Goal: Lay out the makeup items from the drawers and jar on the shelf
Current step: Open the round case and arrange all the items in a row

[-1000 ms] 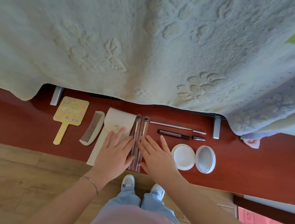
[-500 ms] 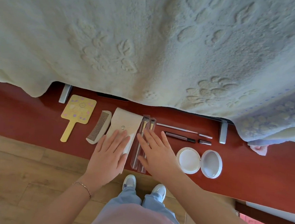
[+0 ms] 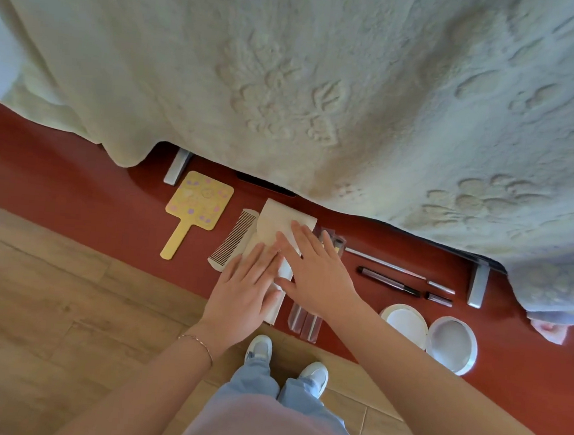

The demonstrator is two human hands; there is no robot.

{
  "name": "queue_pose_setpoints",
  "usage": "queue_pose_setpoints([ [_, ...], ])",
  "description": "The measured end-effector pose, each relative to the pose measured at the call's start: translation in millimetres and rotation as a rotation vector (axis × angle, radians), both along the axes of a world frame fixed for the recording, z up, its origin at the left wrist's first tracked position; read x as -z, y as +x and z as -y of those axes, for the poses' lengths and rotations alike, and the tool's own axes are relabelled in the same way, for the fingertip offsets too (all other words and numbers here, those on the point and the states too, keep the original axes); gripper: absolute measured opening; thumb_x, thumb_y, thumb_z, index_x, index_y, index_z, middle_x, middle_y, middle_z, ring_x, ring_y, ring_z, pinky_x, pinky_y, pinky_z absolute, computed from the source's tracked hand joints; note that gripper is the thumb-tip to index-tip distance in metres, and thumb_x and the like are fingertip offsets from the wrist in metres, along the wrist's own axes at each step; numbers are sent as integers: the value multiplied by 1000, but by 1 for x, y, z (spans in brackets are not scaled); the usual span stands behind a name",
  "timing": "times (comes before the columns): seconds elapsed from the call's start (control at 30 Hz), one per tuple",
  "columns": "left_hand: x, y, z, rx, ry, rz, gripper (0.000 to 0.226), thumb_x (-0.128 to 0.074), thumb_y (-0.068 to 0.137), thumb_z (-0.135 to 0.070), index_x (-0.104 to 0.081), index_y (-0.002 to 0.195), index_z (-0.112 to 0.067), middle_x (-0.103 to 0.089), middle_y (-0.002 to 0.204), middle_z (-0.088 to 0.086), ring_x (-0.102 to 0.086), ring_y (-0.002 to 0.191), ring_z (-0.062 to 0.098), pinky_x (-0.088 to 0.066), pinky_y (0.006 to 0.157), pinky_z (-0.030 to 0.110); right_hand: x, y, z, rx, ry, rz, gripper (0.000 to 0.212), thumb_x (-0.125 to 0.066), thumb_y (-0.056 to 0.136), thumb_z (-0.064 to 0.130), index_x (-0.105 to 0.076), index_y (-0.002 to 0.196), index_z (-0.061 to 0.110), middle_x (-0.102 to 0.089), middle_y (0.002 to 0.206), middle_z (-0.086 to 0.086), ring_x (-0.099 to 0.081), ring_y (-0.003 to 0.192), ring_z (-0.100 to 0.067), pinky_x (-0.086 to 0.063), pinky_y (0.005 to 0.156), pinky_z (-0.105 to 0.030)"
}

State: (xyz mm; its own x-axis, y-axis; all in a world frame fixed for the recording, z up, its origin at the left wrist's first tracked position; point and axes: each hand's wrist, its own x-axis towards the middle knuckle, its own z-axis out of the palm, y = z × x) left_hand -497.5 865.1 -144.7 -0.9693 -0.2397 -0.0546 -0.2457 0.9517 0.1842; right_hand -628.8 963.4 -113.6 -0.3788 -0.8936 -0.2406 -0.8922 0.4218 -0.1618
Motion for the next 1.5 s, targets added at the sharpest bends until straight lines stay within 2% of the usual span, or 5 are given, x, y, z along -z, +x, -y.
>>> queue_pose_setpoints([
  [0.2, 1, 11, 37, -210, 37, -17, 49, -24, 94, -31, -46, 135, -14, -45, 142, 3, -39, 131, 17, -34, 102, 39, 2, -2, 5, -8, 54, -18, 72, -36, 93, 50, -1, 148, 21, 4, 157, -11, 1, 144, -26, 8, 112, -40],
  [0.77, 6, 22, 55, -307, -18, -27, 50, -28, 93, -36, -56, 128, -14, -53, 135, 0, -49, 124, 15, -31, 92, 35, -1, -8, 15, -5, 54, -15, 73, -41, 91, 51, -9, 148, 20, -2, 157, -11, -6, 144, -25, 0, 115, -44],
  [1.0, 5, 21, 58, -293, -15, -24, 51, -26, 93, -36, -57, 127, -14, -53, 135, 0, -48, 125, 16, -29, 94, 35, 1, 6, 16, 60, 92, -28, 90, -39, 83, 67, -3, 148, 16, 2, 157, -14, 0, 144, -27, 3, 114, -47],
  [1.23, -3, 17, 42, -179, -1, -87, 51, -32, 92, -37, -41, 138, -17, -38, 146, 1, -34, 134, 17, -23, 103, 38, -13, 6, -4, 141, 59, -86, 80, -29, 90, 62, -2, 148, 14, -2, 157, -9, -1, 144, -24, 4, 115, -46],
  [1.5, 5, 10, 16, -8, -8, -27, 55, -35, 89, -42, -38, 139, -20, -37, 147, -1, -33, 135, 17, -27, 105, 42, -5, 18, -52, 123, 216, -105, 79, -28, 89, 62, 0, 148, 17, -1, 158, -4, 7, 144, -23, 26, 106, -50],
])
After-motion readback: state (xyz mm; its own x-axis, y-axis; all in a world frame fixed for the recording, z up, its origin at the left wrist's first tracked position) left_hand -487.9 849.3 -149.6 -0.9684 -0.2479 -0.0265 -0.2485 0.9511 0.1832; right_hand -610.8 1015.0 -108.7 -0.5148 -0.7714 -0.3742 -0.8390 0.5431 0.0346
